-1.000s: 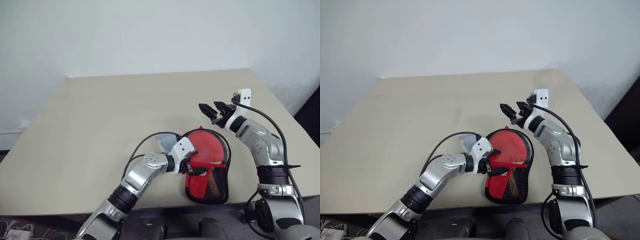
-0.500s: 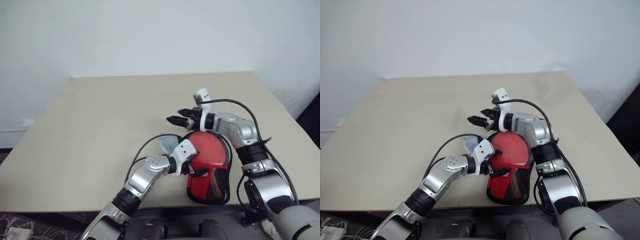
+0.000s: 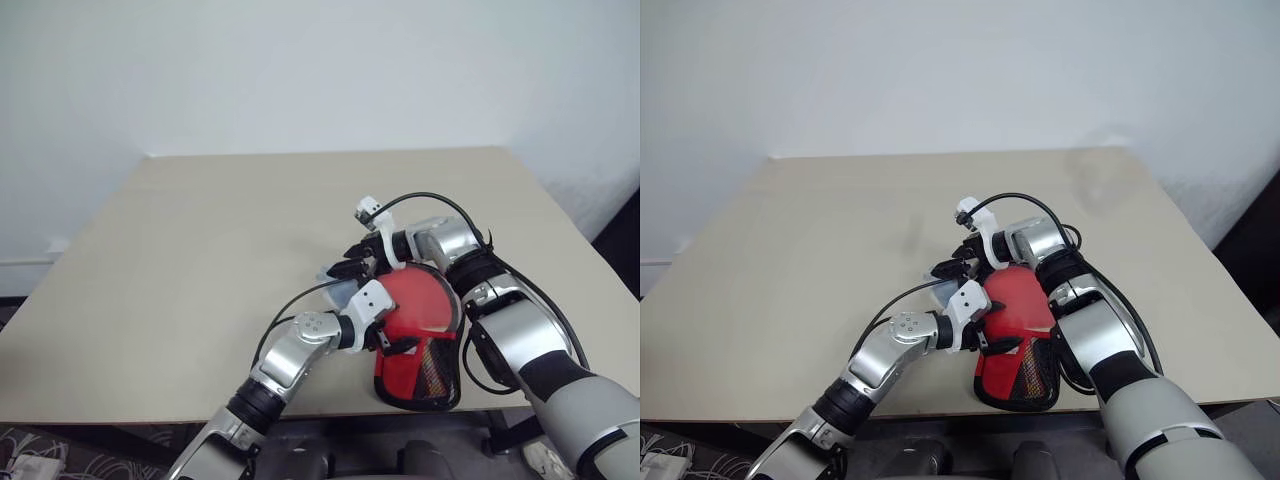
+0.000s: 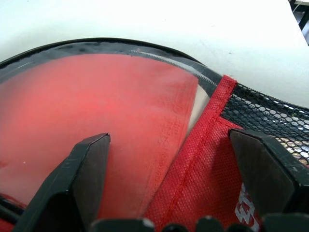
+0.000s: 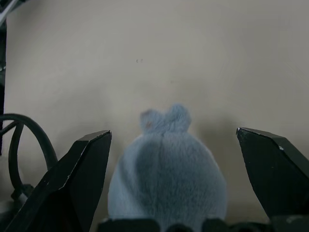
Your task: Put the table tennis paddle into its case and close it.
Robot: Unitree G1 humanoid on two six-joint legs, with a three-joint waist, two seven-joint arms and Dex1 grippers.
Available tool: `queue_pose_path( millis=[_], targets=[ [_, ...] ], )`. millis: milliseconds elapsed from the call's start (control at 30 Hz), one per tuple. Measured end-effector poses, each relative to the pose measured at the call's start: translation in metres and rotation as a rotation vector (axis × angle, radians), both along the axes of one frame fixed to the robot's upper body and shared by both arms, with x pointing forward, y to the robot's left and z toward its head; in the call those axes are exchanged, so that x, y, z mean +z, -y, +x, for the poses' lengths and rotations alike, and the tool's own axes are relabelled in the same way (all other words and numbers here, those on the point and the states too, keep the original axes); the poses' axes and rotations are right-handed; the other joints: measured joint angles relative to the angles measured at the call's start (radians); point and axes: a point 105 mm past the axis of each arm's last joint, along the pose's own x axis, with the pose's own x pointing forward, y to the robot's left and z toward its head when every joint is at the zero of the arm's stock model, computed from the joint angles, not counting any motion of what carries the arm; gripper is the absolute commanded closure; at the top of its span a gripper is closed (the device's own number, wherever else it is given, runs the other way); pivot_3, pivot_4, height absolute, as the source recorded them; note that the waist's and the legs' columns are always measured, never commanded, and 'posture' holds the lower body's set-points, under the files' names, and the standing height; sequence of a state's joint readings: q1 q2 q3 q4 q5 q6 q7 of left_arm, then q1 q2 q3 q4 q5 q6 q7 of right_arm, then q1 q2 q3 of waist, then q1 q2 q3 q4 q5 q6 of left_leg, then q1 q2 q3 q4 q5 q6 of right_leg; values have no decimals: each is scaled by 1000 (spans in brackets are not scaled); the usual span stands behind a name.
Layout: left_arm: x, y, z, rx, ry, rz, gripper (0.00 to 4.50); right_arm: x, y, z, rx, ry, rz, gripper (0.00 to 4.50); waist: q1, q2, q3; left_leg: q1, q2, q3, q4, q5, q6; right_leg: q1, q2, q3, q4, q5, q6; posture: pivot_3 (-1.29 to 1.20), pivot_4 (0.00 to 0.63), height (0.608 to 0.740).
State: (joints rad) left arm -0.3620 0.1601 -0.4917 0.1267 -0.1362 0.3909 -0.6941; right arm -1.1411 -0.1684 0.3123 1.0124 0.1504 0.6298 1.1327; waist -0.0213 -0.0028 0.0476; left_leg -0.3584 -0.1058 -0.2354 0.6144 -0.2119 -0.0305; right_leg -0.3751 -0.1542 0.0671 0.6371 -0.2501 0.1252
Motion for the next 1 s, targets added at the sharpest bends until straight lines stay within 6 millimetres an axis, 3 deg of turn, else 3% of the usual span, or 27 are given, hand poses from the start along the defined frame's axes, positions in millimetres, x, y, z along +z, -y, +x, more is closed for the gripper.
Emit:
queue_pose_path(
  millis=[400, 533, 600, 933, 1000],
  targets=[
    [-3, -1, 0, 10, -20, 5, 337, -8, -2, 3, -36, -33, -50, 0, -1, 0, -9, 2, 0, 0, 0, -2, -1, 0, 0, 0, 1, 0, 0, 0, 0, 740],
    [-2, -1, 0, 9, -18, 7, 337, -28, 1, 3, -107, -59, -114, 0, -1, 1, -9, 2, 0, 0, 0, -1, -1, -1, 0, 0, 2, 0, 0, 0, 0, 740],
    [-2, -1, 0, 9, -18, 7, 337, -29, 3, 5, -116, -50, -118, 0, -1, 1, -9, 2, 0, 0, 0, -1, -1, 0, 0, 0, 2, 0, 0, 0, 0, 740],
    [-2, -2, 1, 13, -19, 8, 337, -31, -3, -10, 10, -104, -122, 0, -3, 1, -9, 2, 0, 0, 0, -1, -1, -1, 0, 0, 2, 0, 0, 0, 0, 740],
    [-2, -2, 1, 13, -20, 8, 287, -32, -4, -10, 13, -102, -128, 376, -4, 1, -9, 2, 0, 0, 0, -2, -1, -1, 0, 0, 2, 0, 0, 0, 0, 740]
  ],
)
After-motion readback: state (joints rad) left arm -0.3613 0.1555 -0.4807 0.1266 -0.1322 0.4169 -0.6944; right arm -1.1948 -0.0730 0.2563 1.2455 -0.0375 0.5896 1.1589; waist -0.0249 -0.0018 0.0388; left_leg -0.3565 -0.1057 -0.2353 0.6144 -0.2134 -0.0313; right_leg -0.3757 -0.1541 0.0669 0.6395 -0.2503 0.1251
